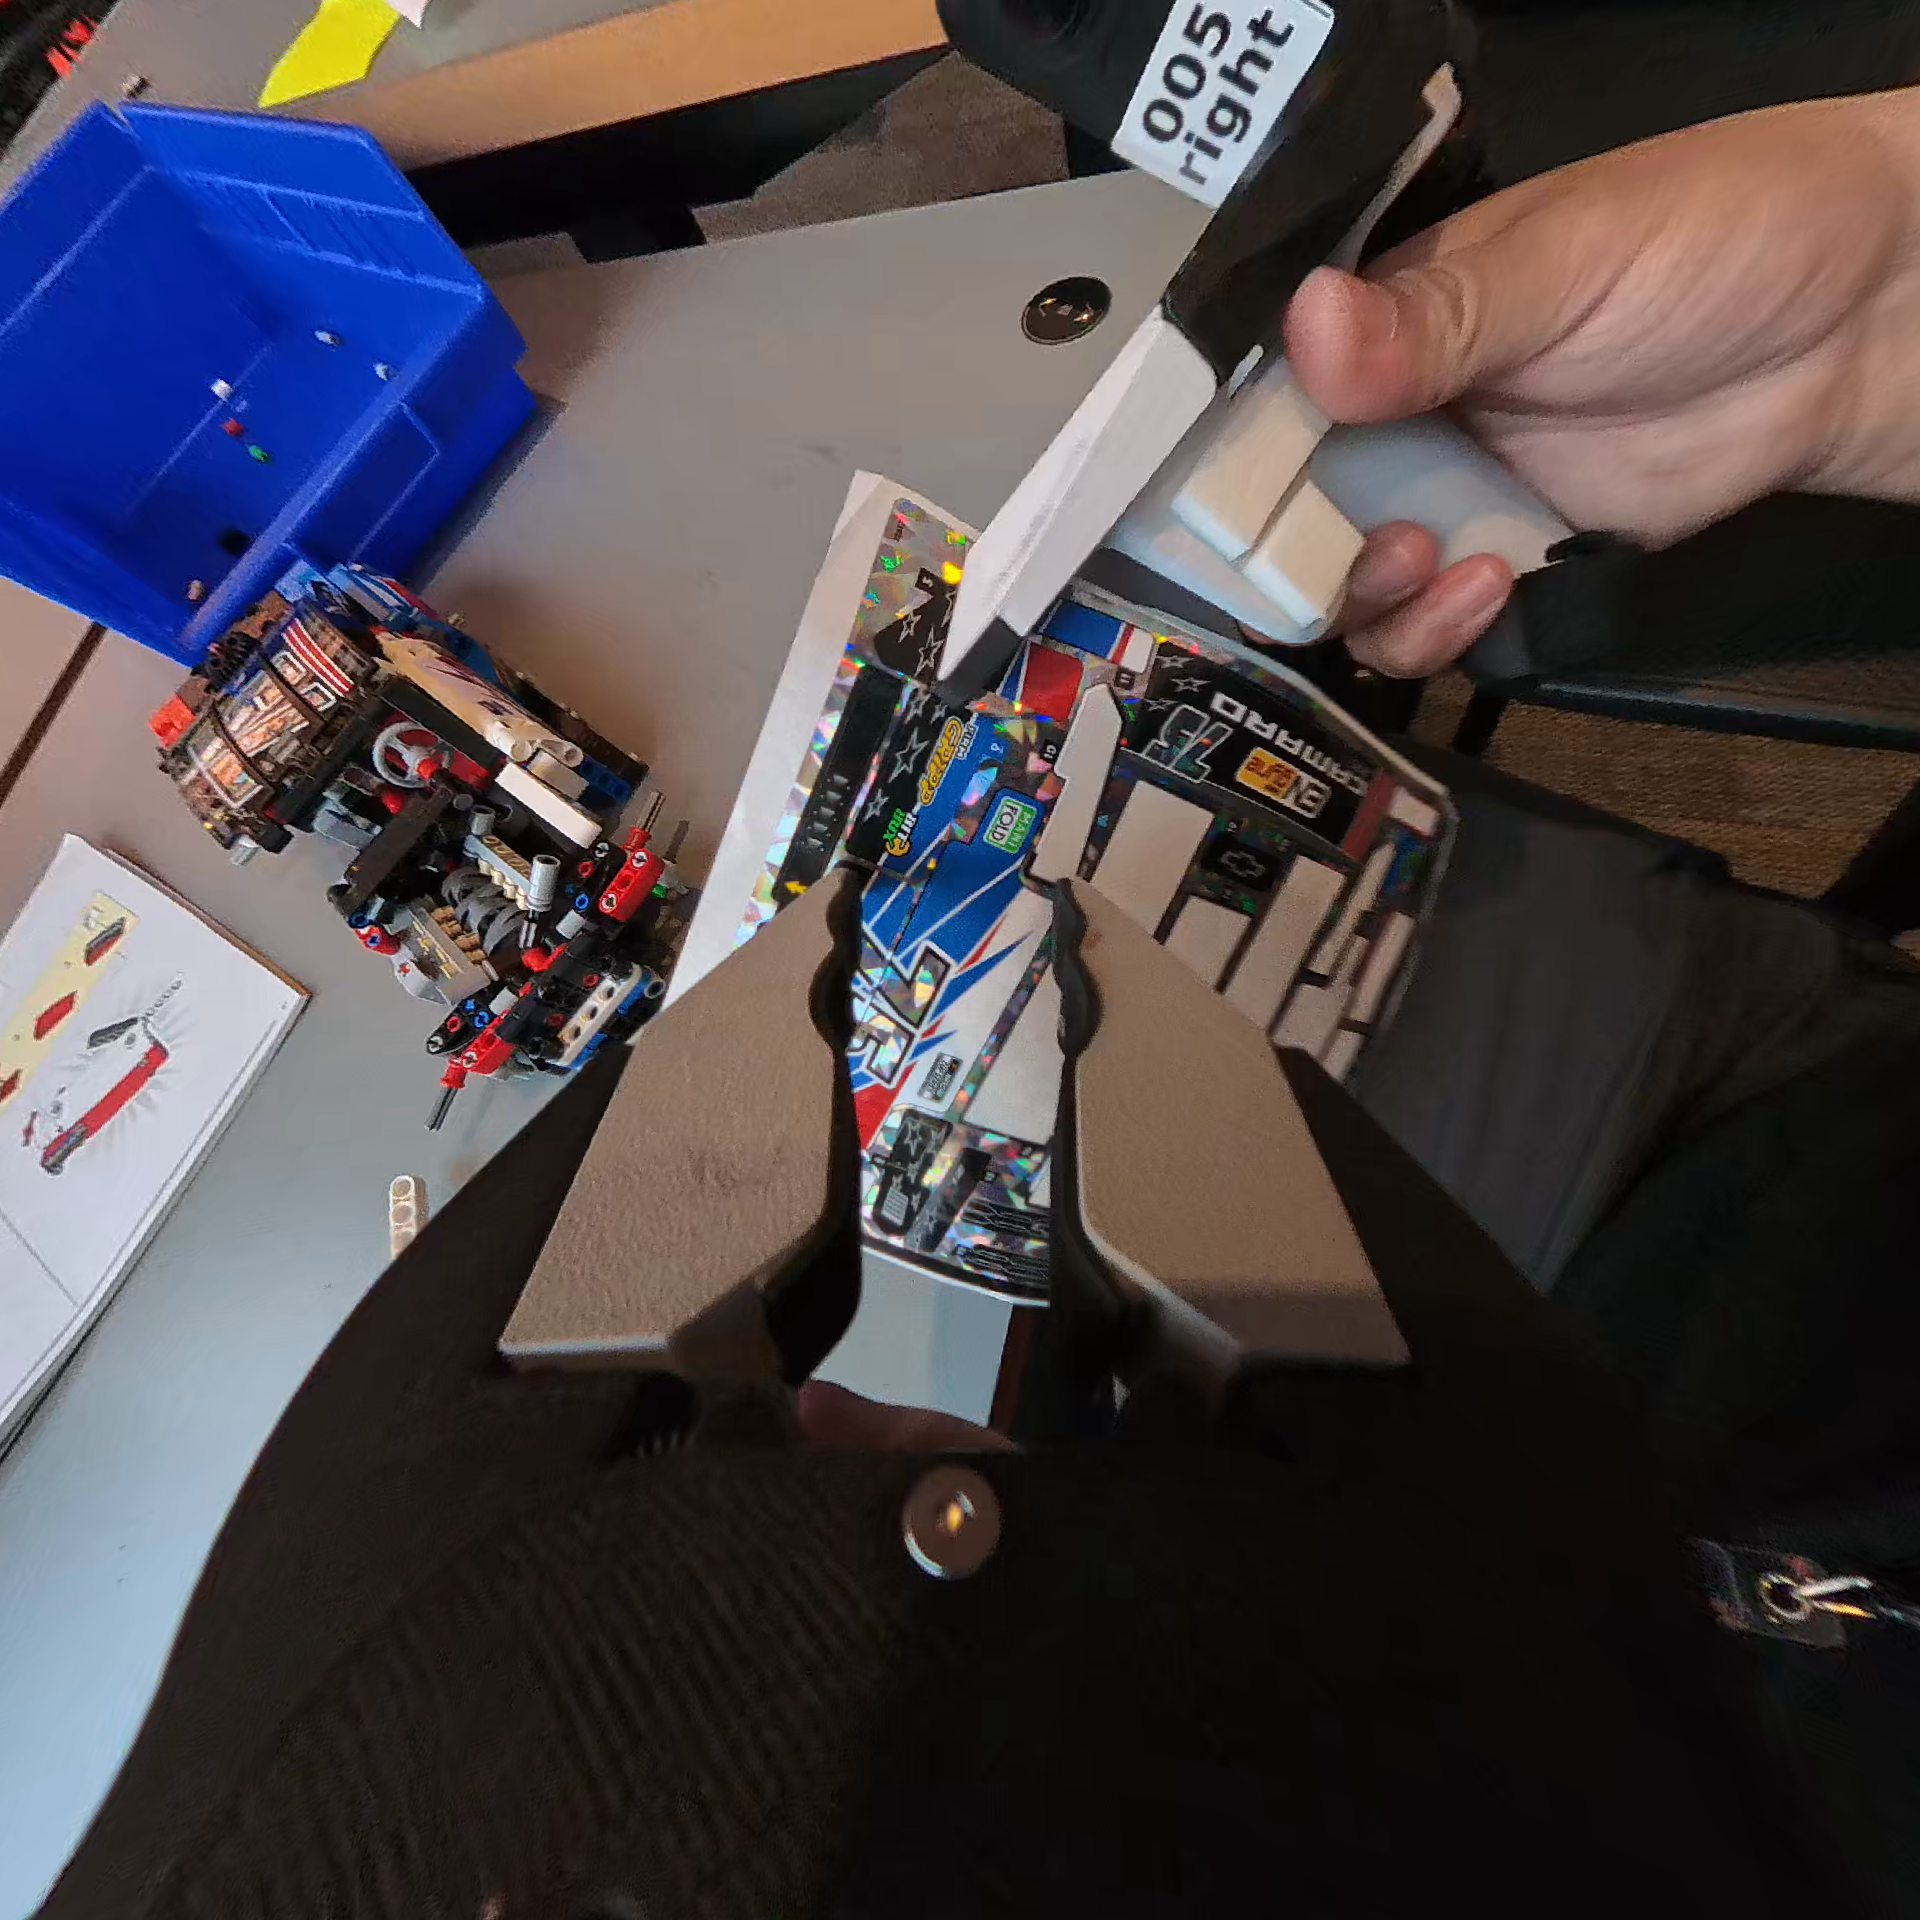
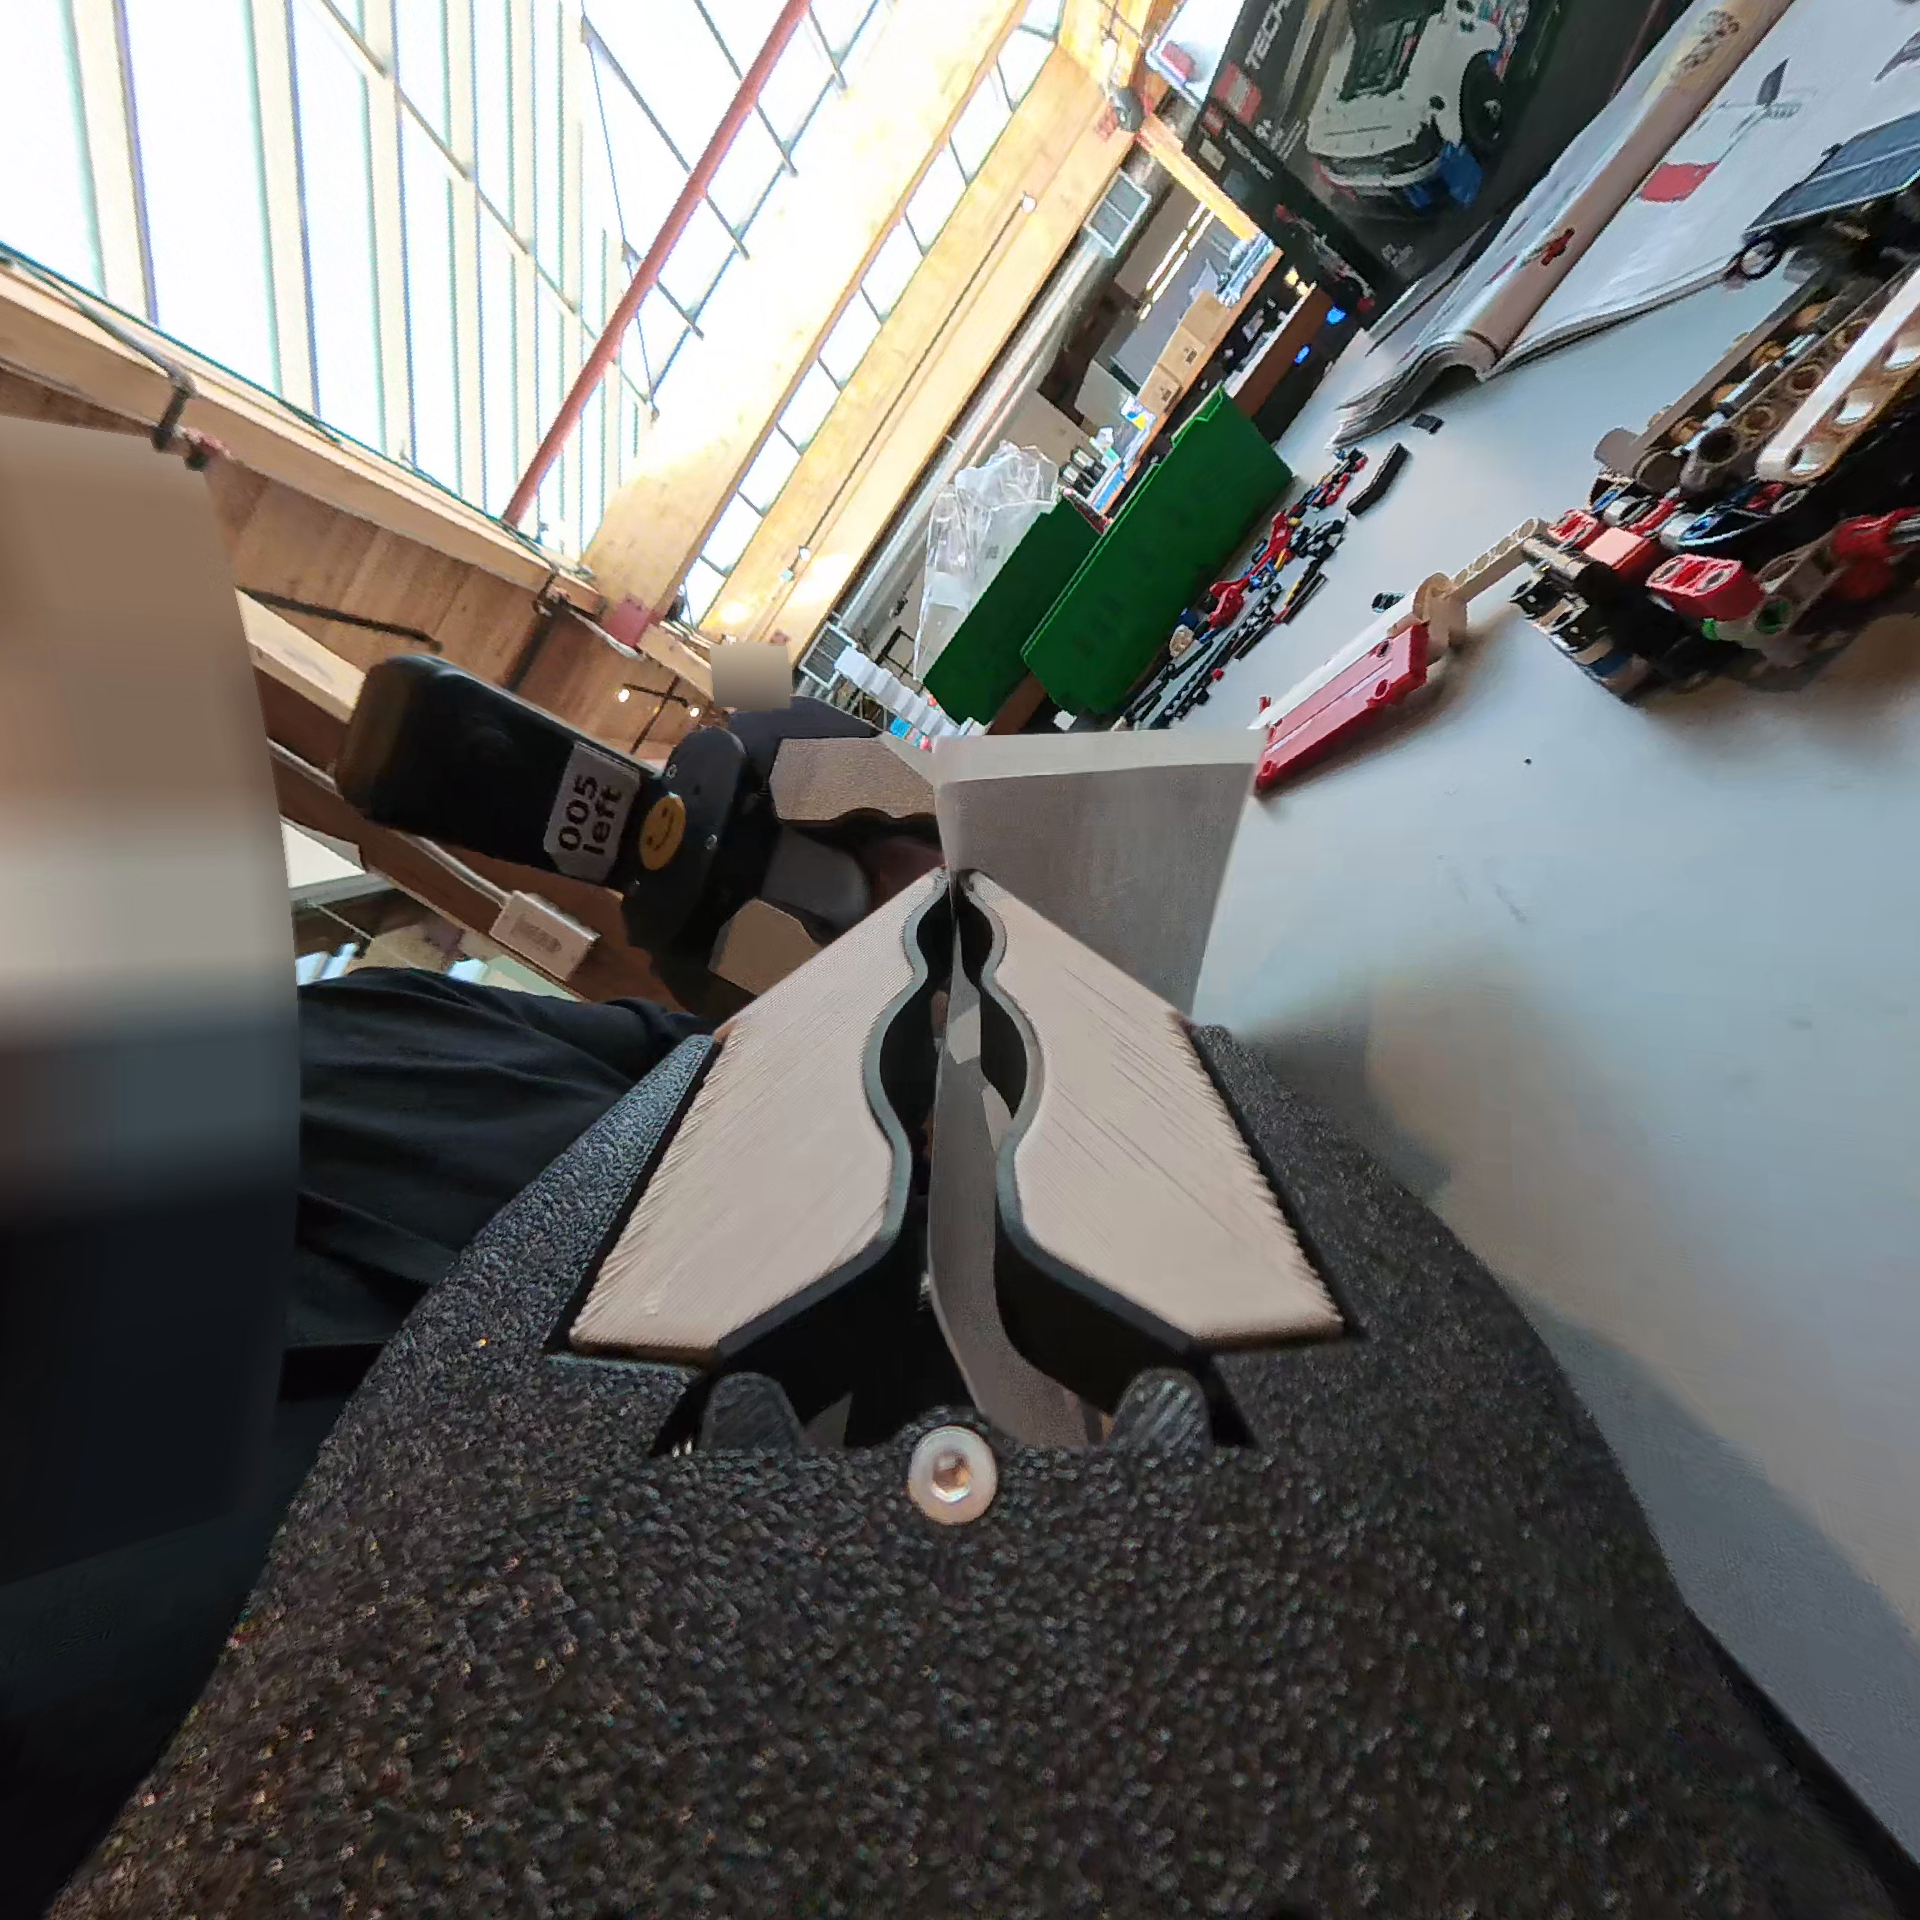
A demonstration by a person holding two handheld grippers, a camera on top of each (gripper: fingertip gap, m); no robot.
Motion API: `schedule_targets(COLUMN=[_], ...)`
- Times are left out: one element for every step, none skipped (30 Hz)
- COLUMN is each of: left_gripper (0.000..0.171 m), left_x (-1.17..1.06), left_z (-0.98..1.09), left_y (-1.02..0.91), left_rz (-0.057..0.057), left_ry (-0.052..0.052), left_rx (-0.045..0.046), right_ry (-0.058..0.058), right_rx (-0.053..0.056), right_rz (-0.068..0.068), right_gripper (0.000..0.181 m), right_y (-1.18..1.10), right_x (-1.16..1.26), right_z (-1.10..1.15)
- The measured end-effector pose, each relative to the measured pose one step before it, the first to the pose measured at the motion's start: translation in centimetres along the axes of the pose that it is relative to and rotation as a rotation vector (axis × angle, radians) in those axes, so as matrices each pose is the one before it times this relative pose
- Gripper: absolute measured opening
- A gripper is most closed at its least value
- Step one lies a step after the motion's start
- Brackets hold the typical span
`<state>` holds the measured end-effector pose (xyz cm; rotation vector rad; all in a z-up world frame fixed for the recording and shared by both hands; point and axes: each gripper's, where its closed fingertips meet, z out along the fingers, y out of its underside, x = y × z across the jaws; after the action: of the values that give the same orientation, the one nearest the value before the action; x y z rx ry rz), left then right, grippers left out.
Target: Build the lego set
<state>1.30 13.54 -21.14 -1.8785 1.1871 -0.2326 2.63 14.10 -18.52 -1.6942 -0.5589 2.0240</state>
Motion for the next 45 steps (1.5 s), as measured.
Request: schedule_targets(left_gripper=[0.035, 0.035, 0.036, 0.037, 0.038, 0.038, 0.037, 0.037, 0.037, 0.036, 0.035, 0.035, 0.033, 0.032, 0.03, 0.029, 0.026, 0.025, 0.023, 0.021, 0.019, 0.016, 0.014, 0.014, 0.013, 0.013, 0.013, 0.013, 0.012, 0.011, 0.01, 0.01, 0.012, 0.015, 0.018, 0.019, 0.02, 0.02, 0.02, 0.02, 0.021, 0.022, 0.025, 0.027, 0.028], left_x=[-0.022, 0.07, 0.091, 0.085, 0.154, 0.216, 0.227, 0.174, 0.144, 0.105, 0.106, 0.134, 0.124, 0.118, 0.177, 0.193, 0.234, 0.211, 0.1, 0.071, 0.069, 0.058, 0.021, -0.007, 0.002, 0.059, 0.1, 0.11, 0.1, 0.041, 0.087, 0.183, 0.16, 0.167, 0.087, -0.039, -0.121, -0.188, -0.255, -0.192, -0.178, -0.259, -0.354, -0.492, -0.44], left_z=[0.022, -0.046, -0.075, -0.123, -0.159, -0.181, -0.168, -0.176, -0.153, -0.14, -0.118, -0.068, -0.062, -0.029, -0.027, -0.021, -0.045, -0.076, -0.117, -0.108, -0.067, -0.037, -0.001, 0.036, 0.043, 0.02, -0.018, -0.044, -0.043, -0.031, -0.009, 0.009, 0.018, 0.017, 0.037, 0.025, 0.029, 0.049, -0.002, -0.18, -0.446, -0.706, -0.825, -0.799, -0.632], left_y=[-0.015, -0.134, -0.18, -0.199, -0.254, -0.299, -0.279, -0.274, -0.27, -0.278, -0.227, -0.16, -0.107, -0.07, -0.014, -0.031, -0.049, -0.078, -0.075, -0.039, 0.004, -0.014, 0.052, 0.137, 0.123, 0.062, 0.0, -0.026, -0.03, 0.008, 0.02, -0.01, -0.068, -0.086, -0.014, 0.031, 0.101, 0.197, 0.314, 0.247, -0.093, -0.412, -0.575, -0.662, -0.571], left_rz=[0.0099, 0.0044, -0.0033, -0.0089, -0.0129, -0.0202, -0.0284, -0.0318, -0.0312, -0.0312, -0.0294, -0.0243, -0.0191, -0.0162, -0.0143, -0.0138, -0.0145, -0.0162, -0.0125, -0.0089, -0.0083, -0.0067, -0.0038, 0.0003, 0.0006, -0.0032, -0.0072, -0.0096, -0.0103, -0.0101, -0.0096, -0.0132, -0.0142, -0.0123, -0.0067, 0.0031, 0.0064, 0.0102, 0.022, 0.0308, 0.0223, 0.0066, -0.0066, -0.0126, -0.0066], left_ry=[-0.0101, 0.0004, 0.0065, 0.0108, 0.0182, 0.0258, 0.0296, 0.0281, 0.0274, 0.0258, 0.0245, 0.0244, 0.0201, 0.0168, 0.0183, 0.0186, 0.0219, 0.0217, 0.0166, 0.0166, 0.015, 0.0119, 0.0066, 0.0036, 0.0038, 0.0073, 0.0114, 0.0127, 0.0127, 0.009, 0.0118, 0.0173, 0.0143, 0.012, 0.0055, -0.0051, -0.0109, -0.0158, -0.021, -0.0171, -0.0102, -0.004, 0.0009, -0.0026, -0.0032], left_rx=[0.00551, 0.01094, 0.01164, 0.01156, 0.01528, 0.01844, 0.01759, 0.01802, 0.01876, 0.01872, 0.0155, 0.01187, 0.0086, 0.00596, 0.00462, 0.00551, 0.00787, 0.00902, 0.00892, 0.0056, 0.00394, 0.00491, 0.00142, -0.00402, -0.00277, 0.00035, 0.00227, 0.00292, 0.00367, 0.0015, 0.0016, 0.00307, 0.00499, 0.00508, 0.00068, -0.00083, -0.00347, -0.00915, -0.01574, -0.0135, 0.00366, 0.01682, 0.01971, 0.01778, 0.0092], right_ry=[-0.0152, -0.0182, -0.0197, -0.0182, -0.0153, -0.0093, -0.0032, -0.0018, 0.0003, 0.0015, -0.0015, -0.0056, -0.0055, -0.0027, -0.0017, -0.0038, -0.0076, -0.0096, -0.0078, -0.0048, -0.003, 0.0037, 0.0156, 0.0207, 0.0179, 0.0115, 0.0058, 0.003, 0.0022, 0.0015, -0.0044, -0.0088, -0.0063, -0.0013, 0.0011, 0.0017, 0.0074, 0.0149, 0.016, 0.0114, 0.0033, -0.006, -0.0095, -0.004, -0.0006], right_rx=[-0.0007, 0.0006, 0.0024, 0.005, 0.0064, 0.0049, 0.0006, -0.0025, -0.0037, -0.0032, -0.0021, -0.0027, -0.0046, -0.0053, -0.0065, -0.0082, -0.0091, -0.0071, -0.0041, -0.004, -0.0043, -0.0037, -0.0074, -0.0132, -0.0142, -0.0126, -0.0108, -0.0086, -0.0073, -0.0061, -0.0051, -0.0022, 0.0037, 0.0055, 0.0035, 0.0006, -0.0019, -0.0068, -0.0141, -0.0168, -0.013, -0.0066, -0.0002, 0.0021, 0.0016], right_rz=[0.0109, 0.0119, 0.0131, 0.0108, 0.0055, 0.0021, -0.0017, -0.0074, -0.0092, -0.0091, -0.0073, -0.0047, -0.0048, -0.0075, -0.009, -0.0087, -0.0074, -0.009, -0.0107, -0.0096, -0.0099, -0.0135, -0.0166, -0.0181, -0.0177, -0.0162, -0.0146, -0.0132, -0.0121, -0.0111, -0.0061, -0.0015, -0.0036, -0.0057, 0.0004, 0.0088, 0.0058, -0.0053, -0.0155, -0.0171, -0.011, -0.0058, -0.0045, -0.0032, 0.0001], right_gripper=[0.0, 0.0, 0.0, 0.0, 0.0, 0.0, 0.0, 0.0, 0.0, 0.0, 0.0, 0.0, 0.0, 0.0, 0.0, 0.0, 0.0, 0.0, 0.0, 0.0, 0.0, 0.0, 0.0, 0.0, 0.0, 0.0, 0.0, 0.0, 0.0, 0.0, 0.0, 0.0, 0.0, 0.0, 0.0, 0.0, 0.0, 0.0, 0.0, 0.0, 0.0, 0.0, 0.0, 0.0, 0.0], right_y=[0.125, 0.109, 0.064, 0.006, -0.04, -0.024, 0.0, 0.039, 0.048, 0.039, 0.039, 0.055, 0.081, 0.108, 0.121, 0.138, 0.157, 0.119, 0.05, 0.035, 0.014, -0.017, 0.024, 0.088, 0.115, 0.093, 0.07, 0.07, 0.063, 0.087, 0.104, 0.073, -0.009, -0.034, -0.031, -0.001, 0.046, 0.106, 0.162, 0.14, 0.056, -0.027, -0.073, -0.077, -0.047], right_x=[-0.216, -0.237, -0.253, -0.232, -0.215, -0.157, -0.104, -0.124, -0.112, -0.094, -0.124, -0.168, -0.125, -0.06, -0.058, -0.091, -0.159, -0.193, -0.166, -0.107, -0.086, -0.001, 0.122, 0.133, 0.059, -0.022, -0.076, -0.094, -0.046, -0.037, -0.083, -0.115, -0.082, 0.013, 0.071, 0.104, 0.17, 0.219, 0.139, -0.004, -0.153, -0.26, -0.271, -0.13, -0.002], right_z=[0.206, 0.209, 0.209, 0.18, 0.164, 0.126, 0.105, 0.095, 0.094, 0.108, 0.107, 0.105, 0.102, 0.074, 0.072, 0.082, 0.077, 0.056, 0.032, -0.005, -0.045, -0.071, -0.07, -0.032, -0.007, -0.016, -0.005, -0.019, -0.035, -0.033, -0.022, -0.015, -0.042, -0.052, -0.031, -0.009, 0.012, 0.028, 0.031, 0.015, -0.013, -0.042, -0.064, -0.06, -0.042])
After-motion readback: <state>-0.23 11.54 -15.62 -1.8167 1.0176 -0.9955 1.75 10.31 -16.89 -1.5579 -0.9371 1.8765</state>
